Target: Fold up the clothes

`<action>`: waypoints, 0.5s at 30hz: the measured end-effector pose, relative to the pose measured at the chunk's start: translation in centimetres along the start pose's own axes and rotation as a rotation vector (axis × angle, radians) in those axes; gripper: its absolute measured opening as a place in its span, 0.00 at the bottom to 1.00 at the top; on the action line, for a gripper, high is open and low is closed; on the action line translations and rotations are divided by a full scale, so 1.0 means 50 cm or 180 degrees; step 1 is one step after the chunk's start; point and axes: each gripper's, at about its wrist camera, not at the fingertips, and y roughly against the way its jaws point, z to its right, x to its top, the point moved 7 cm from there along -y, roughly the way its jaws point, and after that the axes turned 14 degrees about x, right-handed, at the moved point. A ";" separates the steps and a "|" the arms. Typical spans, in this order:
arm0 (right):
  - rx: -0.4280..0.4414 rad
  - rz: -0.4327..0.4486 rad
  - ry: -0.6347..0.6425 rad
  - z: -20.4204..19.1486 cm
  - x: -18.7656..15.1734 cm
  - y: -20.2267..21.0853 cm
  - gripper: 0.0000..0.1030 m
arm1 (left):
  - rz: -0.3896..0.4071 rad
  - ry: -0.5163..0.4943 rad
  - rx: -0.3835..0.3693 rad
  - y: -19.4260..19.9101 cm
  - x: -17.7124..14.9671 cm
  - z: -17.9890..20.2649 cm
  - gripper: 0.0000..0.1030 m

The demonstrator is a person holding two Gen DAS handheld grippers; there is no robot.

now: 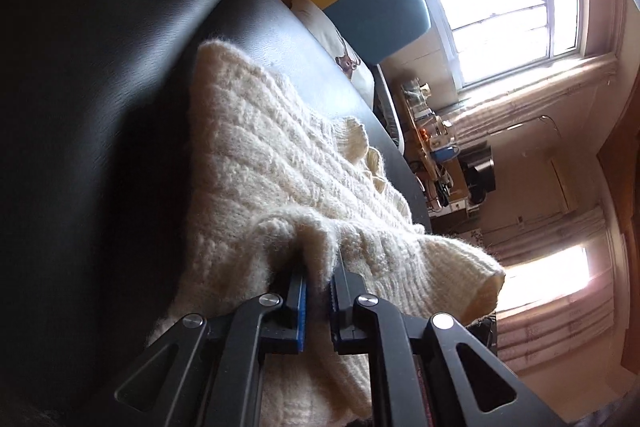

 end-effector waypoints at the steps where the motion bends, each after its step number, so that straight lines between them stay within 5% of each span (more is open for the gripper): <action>1: 0.0056 0.0002 -0.0018 -0.008 -0.009 0.006 0.23 | 0.0022 -0.0023 -0.0018 0.014 -0.006 0.004 0.10; 4: 0.0230 -0.0001 -0.0048 -0.032 -0.039 0.027 0.48 | 0.0067 0.0239 -0.0239 0.058 -0.021 -0.001 0.19; 8: 0.0390 -0.0005 -0.0036 -0.054 -0.085 0.057 0.58 | 0.0159 0.0470 -0.0456 0.107 -0.048 -0.017 0.23; 13: 0.0270 -0.0170 0.0103 -0.063 -0.121 0.017 0.56 | 0.0047 0.0511 -0.0540 0.106 -0.086 -0.019 0.29; 14: 0.0206 -0.0203 0.0176 -0.065 -0.121 -0.005 0.53 | 0.0008 0.0530 -0.0540 0.099 -0.090 -0.018 0.29; 15: 0.0147 -0.0235 0.0245 -0.067 -0.122 -0.023 0.37 | -0.0011 0.0547 -0.0556 0.094 -0.093 -0.013 0.29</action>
